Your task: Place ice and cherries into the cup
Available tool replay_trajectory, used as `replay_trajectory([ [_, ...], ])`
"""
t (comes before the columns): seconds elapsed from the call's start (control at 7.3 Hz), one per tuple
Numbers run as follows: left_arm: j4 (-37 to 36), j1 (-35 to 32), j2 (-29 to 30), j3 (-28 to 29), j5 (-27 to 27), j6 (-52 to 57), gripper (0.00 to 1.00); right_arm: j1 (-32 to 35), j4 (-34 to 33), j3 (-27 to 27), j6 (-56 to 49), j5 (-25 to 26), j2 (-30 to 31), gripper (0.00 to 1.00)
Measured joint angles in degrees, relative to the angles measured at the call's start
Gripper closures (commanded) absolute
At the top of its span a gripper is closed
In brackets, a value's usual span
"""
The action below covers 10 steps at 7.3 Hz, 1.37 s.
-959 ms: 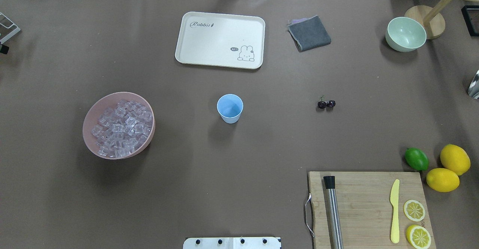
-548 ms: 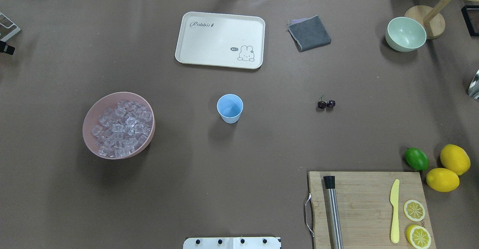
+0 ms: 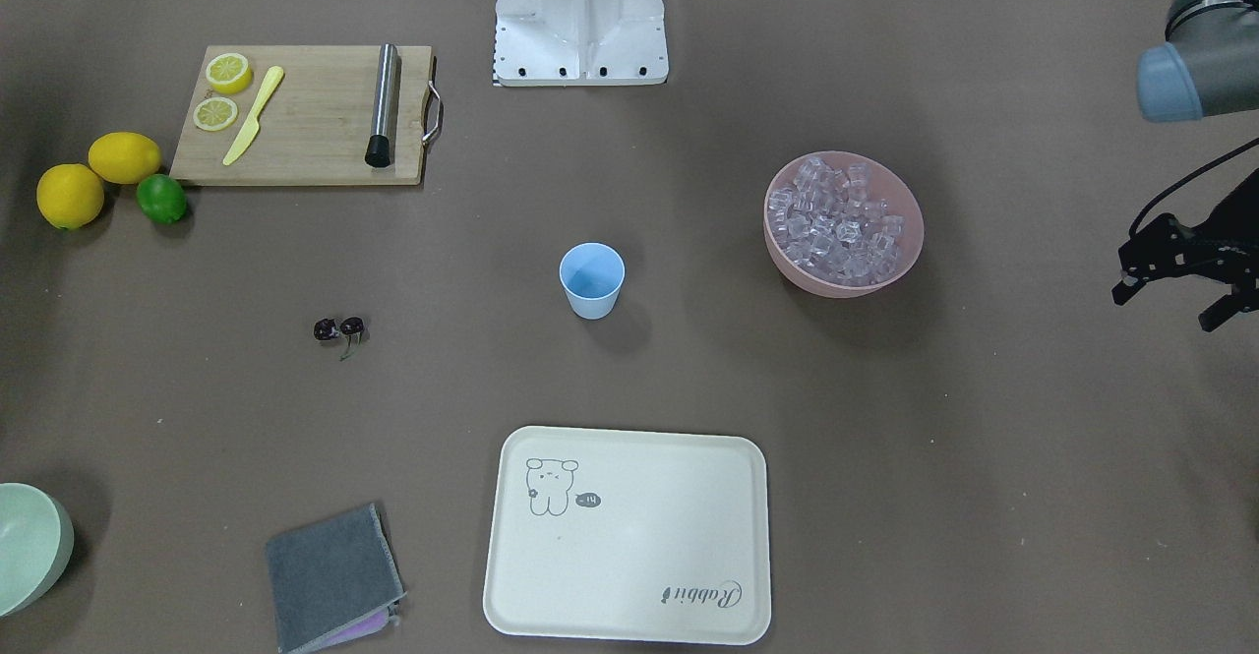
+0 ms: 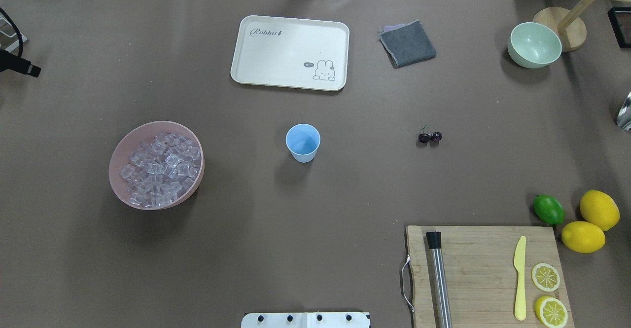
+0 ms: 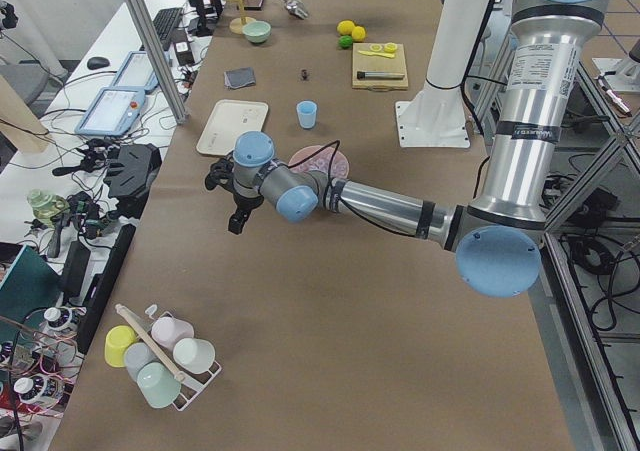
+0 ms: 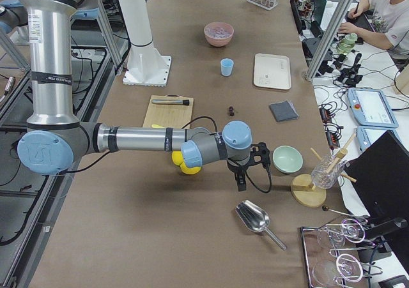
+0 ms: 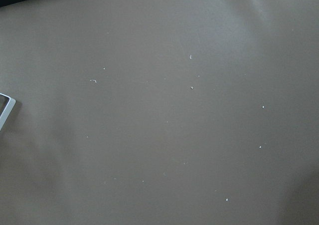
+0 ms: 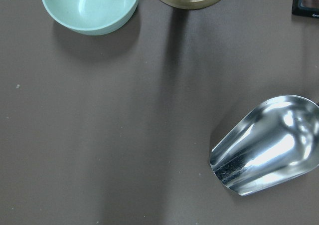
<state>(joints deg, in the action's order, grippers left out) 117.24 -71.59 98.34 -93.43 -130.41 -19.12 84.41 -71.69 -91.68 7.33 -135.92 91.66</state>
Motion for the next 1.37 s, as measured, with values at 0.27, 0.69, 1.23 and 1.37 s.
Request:
replay_trajectory([
  [0.27, 0.03, 0.41, 0.35, 0.01, 0.10, -0.36, 0.02, -1.38, 0.21, -0.33, 1.25, -0.06, -1.25, 0.01],
  [0.69, 0.12, 1.04, 0.14, -0.37, 4.29, -0.47, 0.02, -8.72, 1.86, -2.09, 13.78, 0.31, -4.57, 0.01],
  [1.23, 0.20, 1.16, -0.25, -1.33, 6.06, -0.44, 0.02, -21.01, 2.17, -7.34, 34.93, 3.11, -12.24, 0.01],
  [1.37, 0.19, 1.17, -0.14, -1.34, 6.04, -0.47, 0.03, -26.14, 2.17, -8.12, 40.79, 7.21, -15.20, 0.01],
])
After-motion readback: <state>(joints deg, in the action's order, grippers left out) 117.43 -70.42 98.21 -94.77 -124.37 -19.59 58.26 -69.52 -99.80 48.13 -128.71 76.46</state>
